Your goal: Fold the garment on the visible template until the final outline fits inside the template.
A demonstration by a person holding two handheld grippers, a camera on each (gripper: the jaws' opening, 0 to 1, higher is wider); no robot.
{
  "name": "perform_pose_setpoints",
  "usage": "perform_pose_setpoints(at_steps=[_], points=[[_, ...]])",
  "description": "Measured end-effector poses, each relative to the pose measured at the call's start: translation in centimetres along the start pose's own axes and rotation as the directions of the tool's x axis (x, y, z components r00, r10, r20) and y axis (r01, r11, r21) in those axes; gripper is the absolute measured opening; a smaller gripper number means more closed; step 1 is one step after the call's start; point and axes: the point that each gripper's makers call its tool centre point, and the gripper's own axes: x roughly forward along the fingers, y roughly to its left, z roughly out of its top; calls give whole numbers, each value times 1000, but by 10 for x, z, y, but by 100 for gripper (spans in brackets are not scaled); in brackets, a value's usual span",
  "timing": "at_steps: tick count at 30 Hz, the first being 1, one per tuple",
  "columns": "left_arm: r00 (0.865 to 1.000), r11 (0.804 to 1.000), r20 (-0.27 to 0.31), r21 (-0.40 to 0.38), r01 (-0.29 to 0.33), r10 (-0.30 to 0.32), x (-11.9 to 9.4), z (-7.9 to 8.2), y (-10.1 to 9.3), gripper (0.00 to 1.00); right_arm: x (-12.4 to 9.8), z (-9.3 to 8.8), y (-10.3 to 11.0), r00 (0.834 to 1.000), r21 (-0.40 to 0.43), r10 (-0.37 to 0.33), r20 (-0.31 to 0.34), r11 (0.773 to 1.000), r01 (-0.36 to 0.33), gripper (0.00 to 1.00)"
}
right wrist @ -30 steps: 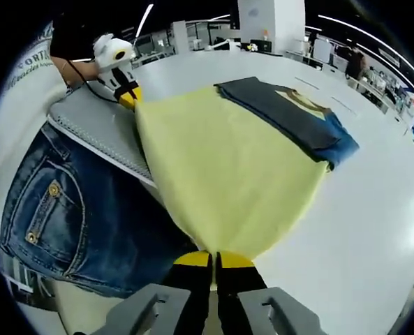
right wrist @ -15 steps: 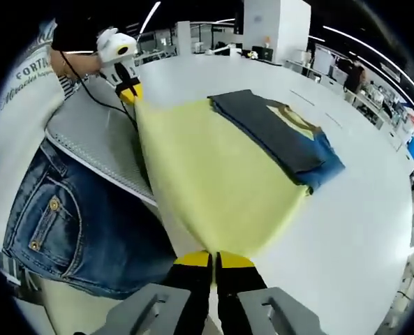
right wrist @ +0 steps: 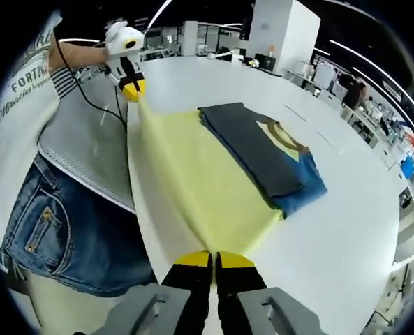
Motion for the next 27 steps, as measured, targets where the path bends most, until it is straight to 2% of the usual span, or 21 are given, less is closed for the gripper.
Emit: perform_pose_setpoints(at_steps=[10,13,27], points=[[1000,1000,13,1,-17,17,2,12,17,0,2,10,-20,999,-21,-42,-5,999,42,0],[1000,1000,24,-20,-17,17,2,17,25,0,2,11,-26,999,-26,-50,-9,998,50,0],[999,999,32,4,-32,32,2,41,50,0,0,26,-53,996,-61,-87,1,994,87,0]])
